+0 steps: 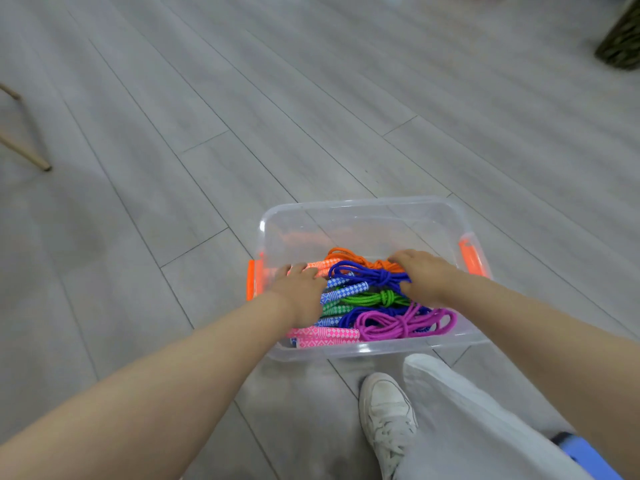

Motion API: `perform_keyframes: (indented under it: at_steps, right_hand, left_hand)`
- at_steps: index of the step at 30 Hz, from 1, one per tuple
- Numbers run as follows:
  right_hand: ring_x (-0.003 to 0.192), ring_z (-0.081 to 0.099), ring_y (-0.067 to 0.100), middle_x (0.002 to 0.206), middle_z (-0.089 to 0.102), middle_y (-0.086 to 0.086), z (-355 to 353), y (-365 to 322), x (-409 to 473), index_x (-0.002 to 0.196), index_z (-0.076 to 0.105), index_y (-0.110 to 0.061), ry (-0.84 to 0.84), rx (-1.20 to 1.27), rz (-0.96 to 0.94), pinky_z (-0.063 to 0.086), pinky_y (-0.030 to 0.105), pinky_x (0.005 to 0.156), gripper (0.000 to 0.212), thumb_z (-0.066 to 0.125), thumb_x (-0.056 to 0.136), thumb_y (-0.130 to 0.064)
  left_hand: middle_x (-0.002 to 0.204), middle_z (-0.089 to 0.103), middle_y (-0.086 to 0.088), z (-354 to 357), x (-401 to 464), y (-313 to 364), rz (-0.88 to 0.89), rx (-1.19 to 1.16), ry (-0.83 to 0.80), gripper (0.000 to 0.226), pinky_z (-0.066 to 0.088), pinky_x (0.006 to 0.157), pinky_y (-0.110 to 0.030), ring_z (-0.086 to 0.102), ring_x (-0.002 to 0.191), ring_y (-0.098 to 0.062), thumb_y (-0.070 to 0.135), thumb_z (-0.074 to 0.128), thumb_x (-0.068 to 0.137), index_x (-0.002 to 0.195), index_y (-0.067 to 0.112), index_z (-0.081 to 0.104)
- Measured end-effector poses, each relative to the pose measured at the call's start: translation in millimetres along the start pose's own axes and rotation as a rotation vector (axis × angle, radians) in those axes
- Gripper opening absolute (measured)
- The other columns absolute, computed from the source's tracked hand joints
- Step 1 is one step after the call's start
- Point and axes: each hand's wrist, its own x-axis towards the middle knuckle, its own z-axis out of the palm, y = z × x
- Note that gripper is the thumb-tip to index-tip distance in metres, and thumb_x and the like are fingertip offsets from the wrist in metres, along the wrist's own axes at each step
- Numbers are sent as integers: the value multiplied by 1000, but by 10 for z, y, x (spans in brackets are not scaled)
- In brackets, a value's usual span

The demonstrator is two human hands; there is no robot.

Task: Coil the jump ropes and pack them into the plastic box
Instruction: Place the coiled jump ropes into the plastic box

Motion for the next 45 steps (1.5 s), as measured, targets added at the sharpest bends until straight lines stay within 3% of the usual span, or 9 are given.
perform_keyframes:
  at_steps: [7, 14, 20, 26, 33, 37, 41, 45]
  right_hand:
    - [130, 42, 26, 144, 47, 6, -463, -602, -262, 141, 43, -21, 74, 33, -74, 37, 37, 105, 49, 52, 92, -20]
    - [126, 48, 26, 140, 50, 6, -851, -1592, -322, 142, 38, -23, 85, -103, -287, 38, 39, 105, 51, 53, 93, -22]
    - [129, 44, 27, 139, 50, 6, -806, -2542, -143, 142, 37, -23, 90, -367, -444, 34, 40, 107, 52, 50, 92, -25]
    - [128, 42, 30, 140, 47, 9, -200, -3478, 213, 143, 35, -21, 5, -321, -483, 32, 38, 105, 52, 49, 93, -26]
    - [132, 36, 28, 144, 40, 8, 701, -4201, 531, 142, 37, -20, -155, -201, -497, 31, 39, 109, 51, 49, 93, -24]
    - [133, 36, 29, 145, 40, 8, 1070, -4464, 669, 142, 37, -20, -208, -181, -467, 31, 39, 108, 51, 48, 93, -26]
    - [132, 36, 29, 145, 40, 8, 1341, -4600, 754, 142, 37, -20, -250, -147, -450, 32, 39, 108, 50, 48, 93, -24]
    - [131, 38, 28, 144, 42, 8, 1523, -4653, 811, 142, 36, -20, -293, -148, -435, 34, 39, 108, 51, 48, 93, -25]
  left_hand:
    - [157, 23, -5, -530, -587, -470, -37, 150, 24, 53, 16, 117, -41, 18, 145, -26, 34, 46, 94, 145, 23, 36]
    - [154, 30, -1, -623, -1341, -1076, -163, -81, 190, 50, 21, 114, -39, 23, 143, -24, 29, 45, 93, 143, 26, 38]
    - [152, 30, -4, 111, -1892, -1538, -333, -247, 175, 51, 23, 112, -40, 26, 141, -26, 24, 46, 93, 143, 21, 38]
    - [153, 27, -7, 997, -2229, -1980, -524, -489, 94, 54, 27, 112, -42, 29, 138, -30, 26, 45, 93, 145, 16, 34]
    - [144, 36, -11, 2085, -2485, -2381, -852, -761, 36, 53, 35, 107, -41, 37, 131, -33, 26, 51, 89, 139, 12, 40]
    - [147, 30, -11, 2590, -2672, -2573, -1042, -738, 0, 56, 30, 109, -45, 26, 137, -32, 28, 52, 87, 138, 14, 36]
    - [161, -5, -12, 3017, -2839, -2644, -1281, -732, -69, 79, 6, 116, -55, -5, 147, -36, 27, 50, 88, 152, 14, 6]
    - [160, -14, -13, 3329, -2994, -2738, -1431, -682, -10, 81, -1, 117, -54, -11, 147, -36, 28, 48, 92, 153, 15, -5]
